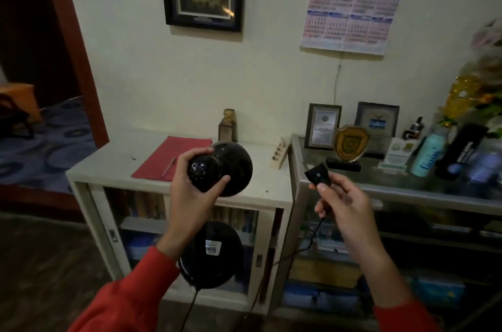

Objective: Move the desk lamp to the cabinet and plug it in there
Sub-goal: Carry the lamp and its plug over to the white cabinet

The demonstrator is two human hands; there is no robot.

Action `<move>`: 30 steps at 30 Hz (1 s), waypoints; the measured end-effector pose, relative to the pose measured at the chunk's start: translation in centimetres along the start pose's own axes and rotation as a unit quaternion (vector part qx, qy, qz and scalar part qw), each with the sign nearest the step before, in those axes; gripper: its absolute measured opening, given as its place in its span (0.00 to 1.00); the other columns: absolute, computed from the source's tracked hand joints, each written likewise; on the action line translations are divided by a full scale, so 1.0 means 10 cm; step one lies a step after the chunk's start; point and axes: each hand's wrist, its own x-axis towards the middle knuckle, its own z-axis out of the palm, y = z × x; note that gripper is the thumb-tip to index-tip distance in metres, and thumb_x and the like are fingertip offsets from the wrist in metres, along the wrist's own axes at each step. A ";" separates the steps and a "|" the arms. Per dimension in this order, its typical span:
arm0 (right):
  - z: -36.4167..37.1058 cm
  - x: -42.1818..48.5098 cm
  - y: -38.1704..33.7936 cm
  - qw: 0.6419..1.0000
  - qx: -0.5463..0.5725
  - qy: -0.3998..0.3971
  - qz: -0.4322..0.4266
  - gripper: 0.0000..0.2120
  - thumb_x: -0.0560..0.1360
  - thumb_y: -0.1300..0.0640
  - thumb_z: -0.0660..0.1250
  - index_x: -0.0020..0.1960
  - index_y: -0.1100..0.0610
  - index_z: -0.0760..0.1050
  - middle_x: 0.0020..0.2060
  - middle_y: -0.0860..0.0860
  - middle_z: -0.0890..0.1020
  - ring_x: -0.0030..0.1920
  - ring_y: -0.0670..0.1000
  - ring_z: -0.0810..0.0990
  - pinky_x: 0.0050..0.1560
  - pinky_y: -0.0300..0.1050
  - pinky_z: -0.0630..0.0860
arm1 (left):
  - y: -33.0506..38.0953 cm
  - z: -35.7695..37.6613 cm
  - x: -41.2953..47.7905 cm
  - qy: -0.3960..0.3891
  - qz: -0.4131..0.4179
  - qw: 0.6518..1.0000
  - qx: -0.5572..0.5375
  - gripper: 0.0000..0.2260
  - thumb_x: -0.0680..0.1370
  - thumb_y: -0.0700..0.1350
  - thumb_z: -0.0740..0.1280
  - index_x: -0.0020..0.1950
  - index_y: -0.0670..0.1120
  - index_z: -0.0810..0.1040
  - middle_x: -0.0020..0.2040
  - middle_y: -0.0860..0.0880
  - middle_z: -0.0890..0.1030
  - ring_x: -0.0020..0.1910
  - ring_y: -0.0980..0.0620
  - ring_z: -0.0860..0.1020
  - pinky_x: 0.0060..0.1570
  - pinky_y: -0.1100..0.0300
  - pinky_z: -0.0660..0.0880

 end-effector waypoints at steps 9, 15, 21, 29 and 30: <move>0.59 1.42 0.37 0.999 0.019 0.041 0.007 0.15 0.74 0.62 0.67 0.60 0.53 0.74 0.45 0.54 0.85 0.29 0.45 0.79 0.30 0.38 0.77 | -1.05 0.33 1.35 -0.013 0.015 1.000 -0.011 0.25 0.65 0.34 0.76 0.57 0.49 0.71 0.56 0.52 0.76 0.58 0.52 0.75 0.60 0.63 0.73; 0.80 2.36 0.66 0.999 0.020 0.034 -0.001 0.12 0.73 0.61 0.67 0.53 0.46 0.76 0.43 0.53 0.86 0.28 0.45 0.78 0.28 0.37 0.77 | -1.69 0.63 2.05 0.014 0.017 1.000 -0.016 0.25 0.65 0.33 0.75 0.56 0.49 0.71 0.55 0.58 0.76 0.57 0.55 0.76 0.58 0.66 0.72; 0.89 3.30 0.88 0.999 0.018 0.034 -0.018 0.10 0.75 0.61 0.67 0.53 0.49 0.78 0.44 0.55 0.86 0.28 0.46 0.77 0.26 0.37 0.75 | -2.32 0.95 2.67 0.008 0.006 1.000 -0.010 0.25 0.66 0.33 0.75 0.57 0.49 0.71 0.55 0.58 0.75 0.56 0.59 0.75 0.58 0.68 0.72; 1.03 4.32 0.69 0.992 0.059 0.033 -0.106 0.10 0.74 0.59 0.66 0.55 0.53 0.78 0.41 0.50 0.86 0.27 0.46 0.75 0.22 0.35 0.67 | -2.96 1.24 3.09 -0.027 -0.003 1.000 0.008 0.25 0.66 0.34 0.76 0.57 0.50 0.71 0.56 0.59 0.75 0.58 0.60 0.75 0.58 0.71 0.71; 1.06 4.42 0.66 0.991 0.059 0.031 -0.118 0.11 0.73 0.59 0.66 0.55 0.53 0.78 0.41 0.50 0.85 0.26 0.46 0.75 0.22 0.36 0.67 | -3.02 1.25 3.12 -0.027 -0.004 1.000 0.007 0.25 0.66 0.34 0.76 0.58 0.50 0.71 0.56 0.59 0.75 0.58 0.60 0.75 0.58 0.72 0.71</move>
